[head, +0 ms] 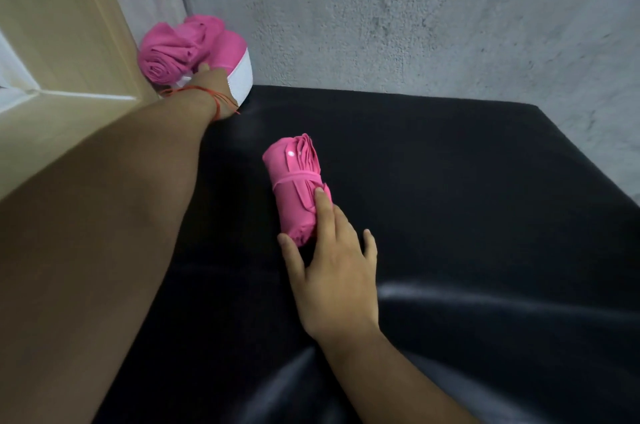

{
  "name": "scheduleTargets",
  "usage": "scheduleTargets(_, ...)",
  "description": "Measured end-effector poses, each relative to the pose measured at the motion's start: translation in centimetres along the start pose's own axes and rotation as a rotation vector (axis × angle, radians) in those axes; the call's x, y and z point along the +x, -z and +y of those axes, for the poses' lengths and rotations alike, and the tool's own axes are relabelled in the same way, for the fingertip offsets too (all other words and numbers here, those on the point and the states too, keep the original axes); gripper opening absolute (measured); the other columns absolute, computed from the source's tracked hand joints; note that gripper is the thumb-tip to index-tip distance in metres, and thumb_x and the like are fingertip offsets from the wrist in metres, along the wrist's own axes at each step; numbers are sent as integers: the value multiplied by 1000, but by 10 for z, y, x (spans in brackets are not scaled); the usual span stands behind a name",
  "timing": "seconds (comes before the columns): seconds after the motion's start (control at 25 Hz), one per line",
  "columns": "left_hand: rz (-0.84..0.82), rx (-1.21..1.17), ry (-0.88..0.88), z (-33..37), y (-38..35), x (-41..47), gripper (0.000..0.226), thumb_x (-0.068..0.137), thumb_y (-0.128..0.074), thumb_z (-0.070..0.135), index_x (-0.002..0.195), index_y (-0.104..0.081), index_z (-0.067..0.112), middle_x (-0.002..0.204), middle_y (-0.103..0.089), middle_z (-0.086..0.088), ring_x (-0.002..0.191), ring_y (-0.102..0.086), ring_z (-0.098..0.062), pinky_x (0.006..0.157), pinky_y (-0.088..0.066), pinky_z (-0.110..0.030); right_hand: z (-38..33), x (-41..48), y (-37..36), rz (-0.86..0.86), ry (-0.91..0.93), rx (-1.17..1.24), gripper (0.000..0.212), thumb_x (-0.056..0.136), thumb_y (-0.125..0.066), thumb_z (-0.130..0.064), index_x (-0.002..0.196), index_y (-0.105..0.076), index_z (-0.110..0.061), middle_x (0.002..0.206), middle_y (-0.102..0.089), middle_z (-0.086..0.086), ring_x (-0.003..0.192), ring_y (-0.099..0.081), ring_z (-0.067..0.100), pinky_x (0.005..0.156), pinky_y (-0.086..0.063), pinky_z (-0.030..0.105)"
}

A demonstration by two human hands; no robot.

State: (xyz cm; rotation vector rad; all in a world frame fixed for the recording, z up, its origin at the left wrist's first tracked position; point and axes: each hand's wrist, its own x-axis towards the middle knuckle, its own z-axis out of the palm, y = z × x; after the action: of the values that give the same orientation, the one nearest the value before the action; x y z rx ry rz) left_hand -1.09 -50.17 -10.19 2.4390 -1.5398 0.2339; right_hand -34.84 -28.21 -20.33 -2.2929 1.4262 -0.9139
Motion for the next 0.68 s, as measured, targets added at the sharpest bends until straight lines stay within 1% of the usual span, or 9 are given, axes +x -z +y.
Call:
scheduleTargets(0.08,32,-3,7,7,6,-9,42,85,-66,11,125,-65,-1,131,-59,-29,116,-61,-49,102,-52,-52,1,0,1,-6,-13,0,76,105,-30,-70,167,0,-38,162,-35,-14,150,-32,4,131,-15,51)
scheduleTargets(0.2,111,-2,-20,12,11,-41,29,81,-60,5,107,-73,1,110,-69,-25,99,-67,-47,90,-58,-54,-1,0,3,-9,-15,24,74,105,-33,-69,167,-4,-39,163,-36,-13,148,-36,5,131,-15,50)
scheduleTargets(0.28,134,-21,-74,17,11,-70,29,83,-62,7,109,-74,6,111,-68,-23,100,-66,-47,89,-57,-55,2,4,2,1,-29,76,71,106,-39,-66,165,-10,-41,163,-37,-13,146,-41,7,131,-16,48)
scheduleTargets(0.32,155,-52,-84,21,12,-87,28,84,-62,8,110,-73,8,113,-65,-22,103,-65,-46,91,-56,-55,4,5,3,8,-49,127,69,105,-44,-63,164,-14,-42,163,-38,-13,145,-43,9,130,-20,47)
scheduleTargets(0.4,185,-99,-103,27,10,-122,23,87,-62,9,108,-71,9,114,-62,-21,107,-61,-43,92,-53,-54,5,3,5,51,-118,273,68,104,-53,-58,162,-21,-45,161,-38,-13,140,-50,16,121,-37,42)
scheduleTargets(0.44,197,-105,-114,30,10,-143,21,88,-62,8,107,-70,8,112,-61,-21,107,-59,-43,92,-51,-53,2,0,8,88,-152,345,68,103,-57,-55,162,-24,-45,160,-38,-14,135,-53,15,113,-44,37)
scheduleTargets(0.48,210,-111,-123,37,12,-166,19,88,-61,7,106,-69,7,110,-60,-21,106,-58,-42,92,-49,-52,0,-3,14,126,-177,398,67,103,-60,-52,161,-28,-43,158,-38,-15,129,-55,12,104,-47,31)
scheduleTargets(0.56,247,-160,-134,58,16,-217,16,86,-58,7,99,-66,5,105,-58,-22,102,-56,-42,88,-46,-52,0,-10,27,197,-233,489,65,102,-65,-46,159,-33,-42,152,-36,-17,119,-55,5,92,-46,24)
scheduleTargets(0.68,270,-250,-163,88,28,-291,10,82,-60,5,91,-63,7,100,-57,-18,97,-56,-41,85,-41,-50,9,-25,52,275,-387,708,64,99,-73,-34,155,-42,-43,151,-38,-14,123,-52,-1,94,-47,17)
